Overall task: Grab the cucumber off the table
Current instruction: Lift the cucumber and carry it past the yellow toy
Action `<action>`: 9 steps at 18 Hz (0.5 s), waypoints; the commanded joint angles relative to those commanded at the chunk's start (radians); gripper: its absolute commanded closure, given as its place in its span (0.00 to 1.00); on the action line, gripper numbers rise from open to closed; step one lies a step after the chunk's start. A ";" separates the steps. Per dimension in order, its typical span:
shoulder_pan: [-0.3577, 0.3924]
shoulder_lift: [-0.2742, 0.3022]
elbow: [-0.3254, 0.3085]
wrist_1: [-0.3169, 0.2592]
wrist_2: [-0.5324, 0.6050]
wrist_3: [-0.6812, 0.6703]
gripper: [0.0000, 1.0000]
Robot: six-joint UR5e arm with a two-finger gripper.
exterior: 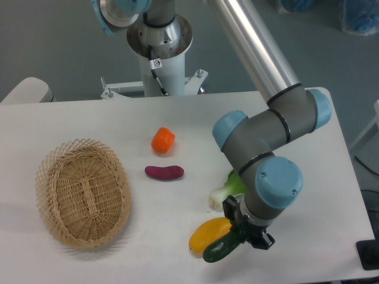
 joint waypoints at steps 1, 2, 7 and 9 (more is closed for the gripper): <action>-0.002 -0.005 0.006 0.000 0.000 0.000 0.90; -0.003 -0.006 0.008 0.000 0.000 0.000 0.90; -0.005 -0.011 0.011 0.005 0.000 0.009 0.90; -0.005 -0.009 0.009 0.005 0.000 0.038 0.90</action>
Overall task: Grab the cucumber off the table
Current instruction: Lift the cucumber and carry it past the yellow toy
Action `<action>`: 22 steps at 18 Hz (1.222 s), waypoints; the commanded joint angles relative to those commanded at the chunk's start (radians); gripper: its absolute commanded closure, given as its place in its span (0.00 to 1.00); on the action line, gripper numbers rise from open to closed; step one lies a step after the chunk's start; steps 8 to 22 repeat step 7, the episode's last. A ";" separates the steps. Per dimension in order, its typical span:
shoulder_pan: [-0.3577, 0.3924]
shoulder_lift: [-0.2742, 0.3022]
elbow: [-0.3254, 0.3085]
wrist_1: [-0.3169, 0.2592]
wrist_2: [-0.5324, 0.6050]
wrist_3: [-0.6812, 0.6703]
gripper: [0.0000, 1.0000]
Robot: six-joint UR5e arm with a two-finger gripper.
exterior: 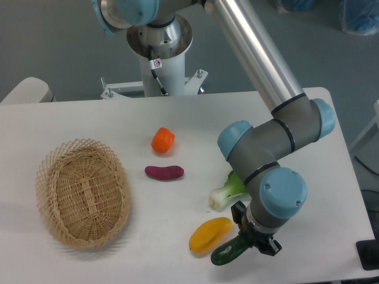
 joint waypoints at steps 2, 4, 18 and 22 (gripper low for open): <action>-0.002 0.000 -0.003 0.002 0.002 0.005 0.91; -0.003 0.000 -0.003 0.003 0.002 0.005 0.90; -0.003 0.003 -0.009 0.005 0.002 0.005 0.90; -0.003 0.003 -0.009 0.005 0.002 0.005 0.90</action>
